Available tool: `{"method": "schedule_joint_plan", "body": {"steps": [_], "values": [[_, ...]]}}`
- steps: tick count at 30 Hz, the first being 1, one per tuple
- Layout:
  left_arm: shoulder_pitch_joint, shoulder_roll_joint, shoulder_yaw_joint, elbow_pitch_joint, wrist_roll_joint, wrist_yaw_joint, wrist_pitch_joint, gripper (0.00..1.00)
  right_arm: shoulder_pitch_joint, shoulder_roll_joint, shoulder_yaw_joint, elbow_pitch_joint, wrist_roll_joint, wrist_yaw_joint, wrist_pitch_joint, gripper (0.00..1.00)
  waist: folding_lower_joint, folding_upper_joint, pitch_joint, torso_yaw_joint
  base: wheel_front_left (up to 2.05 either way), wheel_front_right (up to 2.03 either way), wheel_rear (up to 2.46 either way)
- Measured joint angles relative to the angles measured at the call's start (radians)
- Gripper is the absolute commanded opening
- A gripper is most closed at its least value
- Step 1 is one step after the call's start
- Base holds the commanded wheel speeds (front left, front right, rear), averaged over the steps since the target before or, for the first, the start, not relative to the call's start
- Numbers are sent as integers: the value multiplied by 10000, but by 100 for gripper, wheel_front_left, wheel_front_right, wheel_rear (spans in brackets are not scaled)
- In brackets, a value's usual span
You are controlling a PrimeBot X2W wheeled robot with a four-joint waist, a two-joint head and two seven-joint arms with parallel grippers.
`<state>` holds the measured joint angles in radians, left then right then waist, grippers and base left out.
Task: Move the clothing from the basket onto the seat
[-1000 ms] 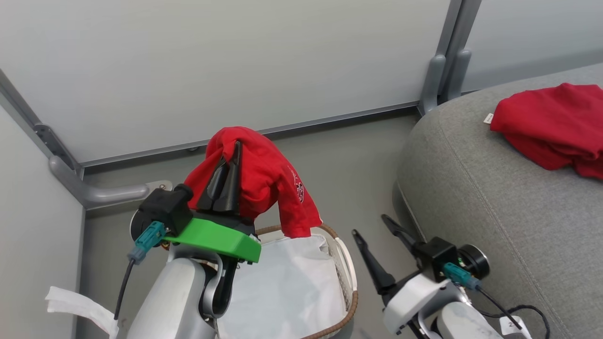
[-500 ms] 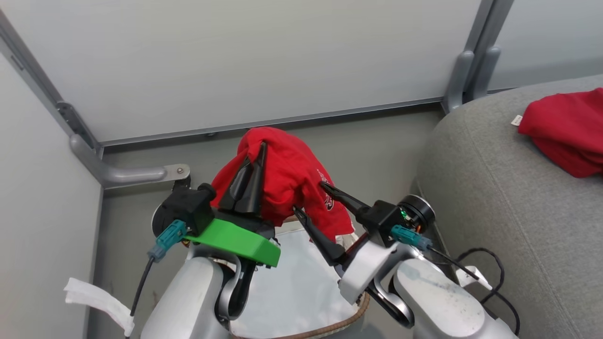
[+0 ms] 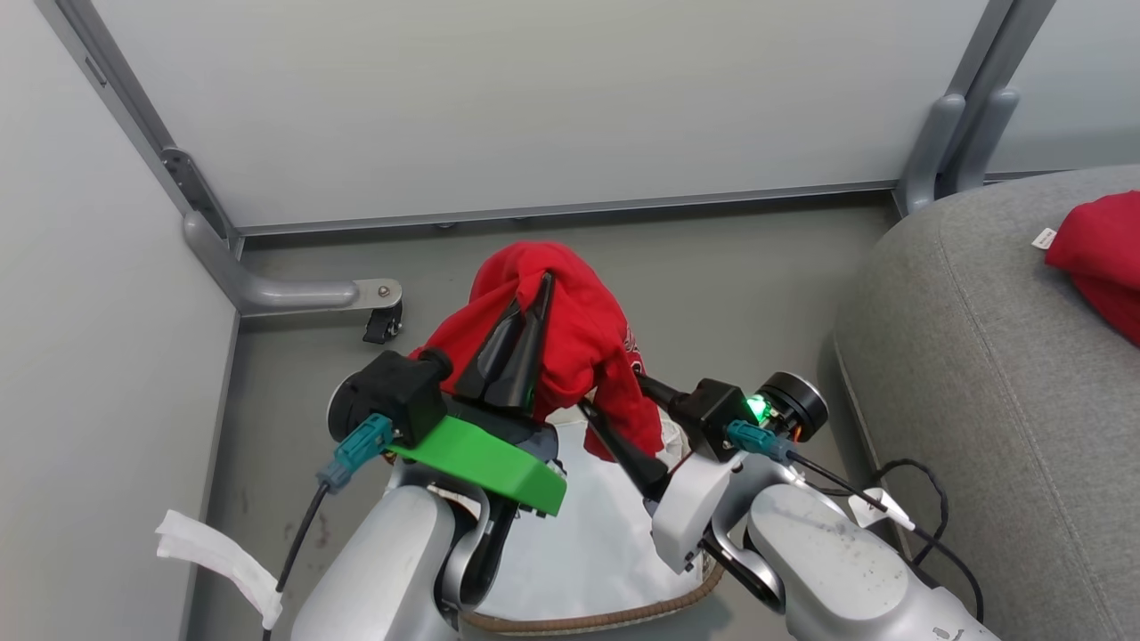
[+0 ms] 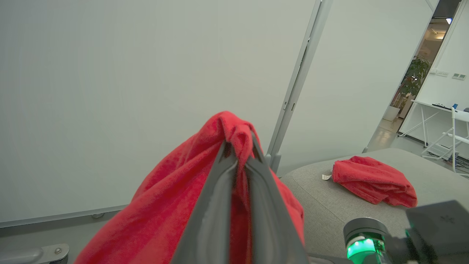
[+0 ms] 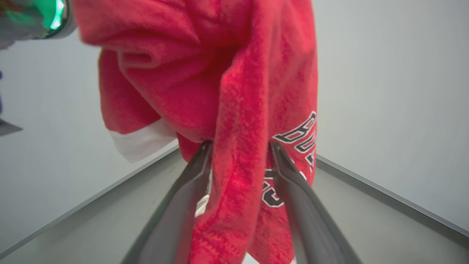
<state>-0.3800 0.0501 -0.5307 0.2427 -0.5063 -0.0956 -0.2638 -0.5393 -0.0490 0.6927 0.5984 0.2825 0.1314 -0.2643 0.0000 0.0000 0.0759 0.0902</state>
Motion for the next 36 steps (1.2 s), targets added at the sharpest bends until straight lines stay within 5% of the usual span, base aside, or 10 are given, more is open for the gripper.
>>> {"method": "schedule_joint_plan", "body": {"steps": [2, 13, 14, 15, 23, 36], "values": [[-5, 0, -82, -15, -25, 0, 0, 0, -24, 0, -12, 113, 19, 0, 0, 0, 0, 0, 41, 43, 0, 0, 0], [-96, 0, -134, -61, 98, 132, 0, 0, -3, -4, -81, 56, 276, 0, 0, 0, 0, 0, 142, 32, 0, 0, 0], [-96, 0, -115, -71, 125, 169, 0, 23, 24, 0, -111, -6, 276, 0, 0, 0, 0, 0, 144, 6, 0, 0, 0], [-94, 2, -25, -82, 178, 224, 0, 100, 174, 6, -178, -155, 278, 0, 0, 0, 0, 0, 147, -87, 0, 0, 0], [106, -2, 556, 4, 966, 267, -2, 100, 745, -2, -731, -1078, 349, 0, 0, 0, 0, 0, 149, -876, 0, 0, 0], [561, -10, 1473, 405, 1613, -10, -2, 100, 1709, -19, -1197, -2173, 234, 0, 2, 0, 0, 0, 188, -3321, 0, 0, 0]]}}
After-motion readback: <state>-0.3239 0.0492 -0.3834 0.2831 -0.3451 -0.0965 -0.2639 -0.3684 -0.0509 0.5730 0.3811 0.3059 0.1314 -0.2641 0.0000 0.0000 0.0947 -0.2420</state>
